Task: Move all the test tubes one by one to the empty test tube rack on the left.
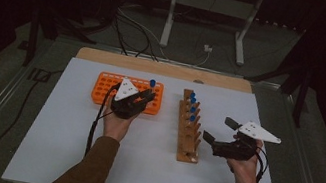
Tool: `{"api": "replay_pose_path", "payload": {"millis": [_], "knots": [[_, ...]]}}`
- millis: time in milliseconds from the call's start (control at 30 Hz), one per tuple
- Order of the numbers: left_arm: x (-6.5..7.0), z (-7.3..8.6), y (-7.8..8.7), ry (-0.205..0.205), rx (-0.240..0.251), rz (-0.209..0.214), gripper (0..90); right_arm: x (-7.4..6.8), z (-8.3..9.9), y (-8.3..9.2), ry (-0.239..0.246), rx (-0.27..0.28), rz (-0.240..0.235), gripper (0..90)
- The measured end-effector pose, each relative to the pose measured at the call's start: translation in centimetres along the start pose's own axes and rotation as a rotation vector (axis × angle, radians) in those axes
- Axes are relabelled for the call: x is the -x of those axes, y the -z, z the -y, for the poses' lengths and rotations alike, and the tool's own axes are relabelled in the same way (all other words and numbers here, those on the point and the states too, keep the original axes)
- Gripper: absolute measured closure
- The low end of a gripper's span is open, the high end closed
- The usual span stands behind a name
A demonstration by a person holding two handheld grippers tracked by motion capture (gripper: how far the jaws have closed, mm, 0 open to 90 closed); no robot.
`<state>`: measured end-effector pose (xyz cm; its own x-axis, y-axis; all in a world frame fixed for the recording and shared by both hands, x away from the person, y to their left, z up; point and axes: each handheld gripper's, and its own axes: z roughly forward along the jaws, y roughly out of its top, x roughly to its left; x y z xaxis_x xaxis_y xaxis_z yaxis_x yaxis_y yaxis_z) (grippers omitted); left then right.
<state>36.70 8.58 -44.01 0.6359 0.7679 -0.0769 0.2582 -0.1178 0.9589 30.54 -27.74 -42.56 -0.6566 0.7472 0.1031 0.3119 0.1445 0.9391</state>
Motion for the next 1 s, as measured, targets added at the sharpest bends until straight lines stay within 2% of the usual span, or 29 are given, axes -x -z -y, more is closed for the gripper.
{"api": "replay_pose_path", "payload": {"millis": [67, 133, 500, 1000], "knots": [[-0.1, 0.1, -0.3, 0.005, 0.004, -0.007, 78.4, 0.2, 0.2, 0.0, -0.01, 0.004, 0.003, 0.0], [-0.2, 0.2, -0.6, 0.007, 0.009, -0.012, 78.4, 0.2, 0.3, 0.0, 0.002, -0.002, 0.012, 0.0], [-0.9, 1.4, -2.7, 0.007, 0.01, -0.049, 78.4, 0.3, 0.4, -0.1, -0.017, 0.016, 0.002, 0.0], [-1.0, 3.2, -5.3, 0.019, -0.036, -0.079, 78.3, 0.3, 0.4, 0.0, -0.017, 0.02, 0.003, 0.0]]}}
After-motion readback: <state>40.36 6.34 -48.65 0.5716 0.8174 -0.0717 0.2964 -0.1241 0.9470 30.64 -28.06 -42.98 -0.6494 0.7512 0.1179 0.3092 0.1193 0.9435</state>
